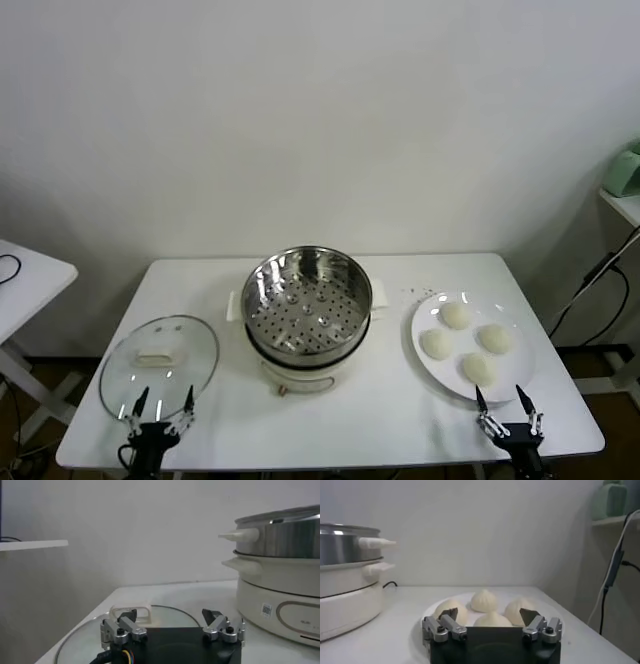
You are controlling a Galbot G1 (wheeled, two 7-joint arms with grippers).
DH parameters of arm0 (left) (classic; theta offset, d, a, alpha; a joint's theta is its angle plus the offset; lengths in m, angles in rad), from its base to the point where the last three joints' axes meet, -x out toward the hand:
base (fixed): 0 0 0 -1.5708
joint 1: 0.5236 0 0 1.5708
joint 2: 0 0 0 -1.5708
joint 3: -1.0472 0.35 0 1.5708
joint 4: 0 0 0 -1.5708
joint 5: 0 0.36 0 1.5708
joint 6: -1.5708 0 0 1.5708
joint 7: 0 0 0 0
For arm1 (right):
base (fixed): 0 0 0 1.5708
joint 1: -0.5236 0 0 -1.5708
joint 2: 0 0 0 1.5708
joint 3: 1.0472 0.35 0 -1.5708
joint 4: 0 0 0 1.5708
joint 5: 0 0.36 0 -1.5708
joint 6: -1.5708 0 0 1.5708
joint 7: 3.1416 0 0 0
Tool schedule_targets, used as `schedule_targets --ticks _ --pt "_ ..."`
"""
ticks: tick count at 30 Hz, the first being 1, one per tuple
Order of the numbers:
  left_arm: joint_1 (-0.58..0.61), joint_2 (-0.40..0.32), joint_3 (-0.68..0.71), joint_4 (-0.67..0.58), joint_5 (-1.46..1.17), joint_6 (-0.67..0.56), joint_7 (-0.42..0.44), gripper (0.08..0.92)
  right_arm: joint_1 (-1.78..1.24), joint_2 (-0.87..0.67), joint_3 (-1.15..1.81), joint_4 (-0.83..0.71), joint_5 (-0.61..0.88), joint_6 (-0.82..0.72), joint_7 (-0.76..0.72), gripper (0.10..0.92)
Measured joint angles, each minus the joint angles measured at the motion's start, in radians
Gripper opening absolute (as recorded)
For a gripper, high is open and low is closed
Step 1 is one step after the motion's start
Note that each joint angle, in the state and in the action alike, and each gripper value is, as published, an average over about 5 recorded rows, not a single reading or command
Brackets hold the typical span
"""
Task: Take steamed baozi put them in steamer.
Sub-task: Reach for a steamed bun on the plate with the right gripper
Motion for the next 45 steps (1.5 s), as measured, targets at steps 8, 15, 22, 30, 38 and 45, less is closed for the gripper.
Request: schedule_targets --ticks 8,15,22,30,38,45 --pt "-0.008 0.005 0.003 0.003 0.003 -0.007 0.0 0.823 0.155 -0.125 0.021 0.031 0.092 -0.24 0.009 0.823" --pt "-0.01 0.011 0.008 0.006 0.01 -0.018 0.001 0.823 0.402 -0.337 -0.092 -0.021 0.095 -0.473 -0.098 0.823" --pt "-0.009 0.01 0.01 0.01 0.022 -0.032 0.001 0.823 0.728 -0.558 -0.376 -0.137 -0.112 -0.511 -0.371 0.823" --pt "-0.017 0.007 0.013 0.025 0.033 -0.043 0.002 0.823 1.229 -0.668 -0.88 -0.344 -0.369 -0.357 -0.713 0.823" --pt "-0.022 0.003 0.017 0.04 0.049 -0.053 0.004 0.823 1.627 -0.628 -1.334 -0.562 -0.444 -0.229 -0.97 0.823" --pt "-0.026 -0.003 0.01 0.05 0.054 -0.054 0.004 0.823 1.773 -0.525 -1.523 -0.735 -0.444 -0.18 -1.08 0.823"
